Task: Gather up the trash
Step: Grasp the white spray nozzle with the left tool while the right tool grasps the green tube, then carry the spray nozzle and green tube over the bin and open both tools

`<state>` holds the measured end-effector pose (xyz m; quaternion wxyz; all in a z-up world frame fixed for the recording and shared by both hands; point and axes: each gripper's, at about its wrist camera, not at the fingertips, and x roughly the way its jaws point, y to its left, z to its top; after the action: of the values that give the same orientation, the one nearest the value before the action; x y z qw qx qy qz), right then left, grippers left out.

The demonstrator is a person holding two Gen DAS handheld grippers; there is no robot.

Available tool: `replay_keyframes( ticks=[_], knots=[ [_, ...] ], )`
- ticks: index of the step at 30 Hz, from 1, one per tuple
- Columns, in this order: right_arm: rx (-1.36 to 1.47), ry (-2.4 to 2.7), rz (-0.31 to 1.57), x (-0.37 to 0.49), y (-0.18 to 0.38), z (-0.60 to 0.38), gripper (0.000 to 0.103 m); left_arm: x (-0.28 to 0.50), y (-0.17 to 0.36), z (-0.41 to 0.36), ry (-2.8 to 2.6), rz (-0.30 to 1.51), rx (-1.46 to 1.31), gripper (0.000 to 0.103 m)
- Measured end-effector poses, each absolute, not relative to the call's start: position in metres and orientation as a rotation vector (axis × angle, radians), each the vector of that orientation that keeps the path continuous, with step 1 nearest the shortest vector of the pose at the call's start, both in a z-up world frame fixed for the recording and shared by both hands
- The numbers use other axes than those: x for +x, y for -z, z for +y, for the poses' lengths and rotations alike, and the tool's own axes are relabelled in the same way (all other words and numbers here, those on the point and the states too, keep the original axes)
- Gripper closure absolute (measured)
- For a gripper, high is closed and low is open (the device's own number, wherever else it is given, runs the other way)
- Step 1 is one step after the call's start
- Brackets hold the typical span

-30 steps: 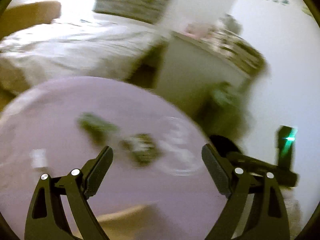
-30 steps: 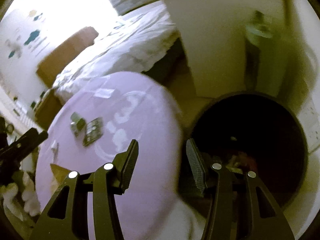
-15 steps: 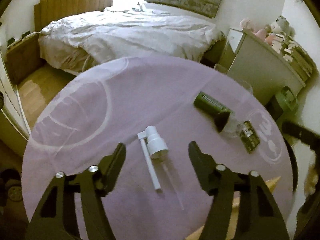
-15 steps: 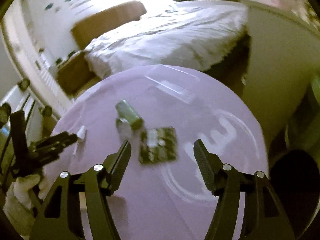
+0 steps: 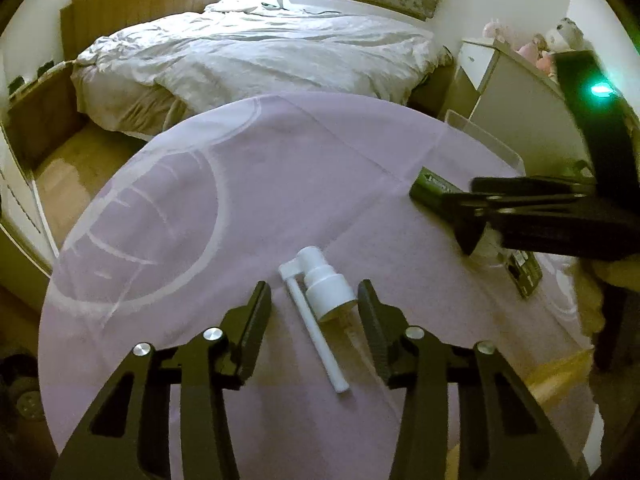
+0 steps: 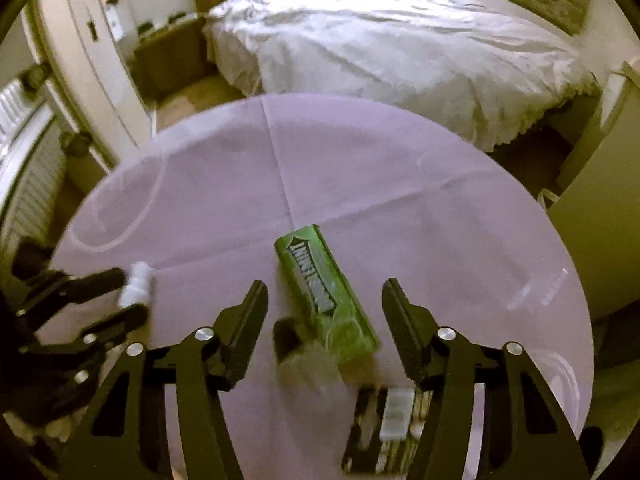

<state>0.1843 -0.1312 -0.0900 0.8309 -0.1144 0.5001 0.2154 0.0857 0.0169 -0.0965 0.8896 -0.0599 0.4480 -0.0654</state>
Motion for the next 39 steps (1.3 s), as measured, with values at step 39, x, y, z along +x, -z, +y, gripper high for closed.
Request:
replay_keyframes(
  ticks=[39],
  knots=[
    [0.314, -0.169, 0.629, 0.006, -0.025, -0.385, 0.072, 0.041, -0.008, -0.139, 0.651, 0.713, -0.094, 0.078]
  ],
)
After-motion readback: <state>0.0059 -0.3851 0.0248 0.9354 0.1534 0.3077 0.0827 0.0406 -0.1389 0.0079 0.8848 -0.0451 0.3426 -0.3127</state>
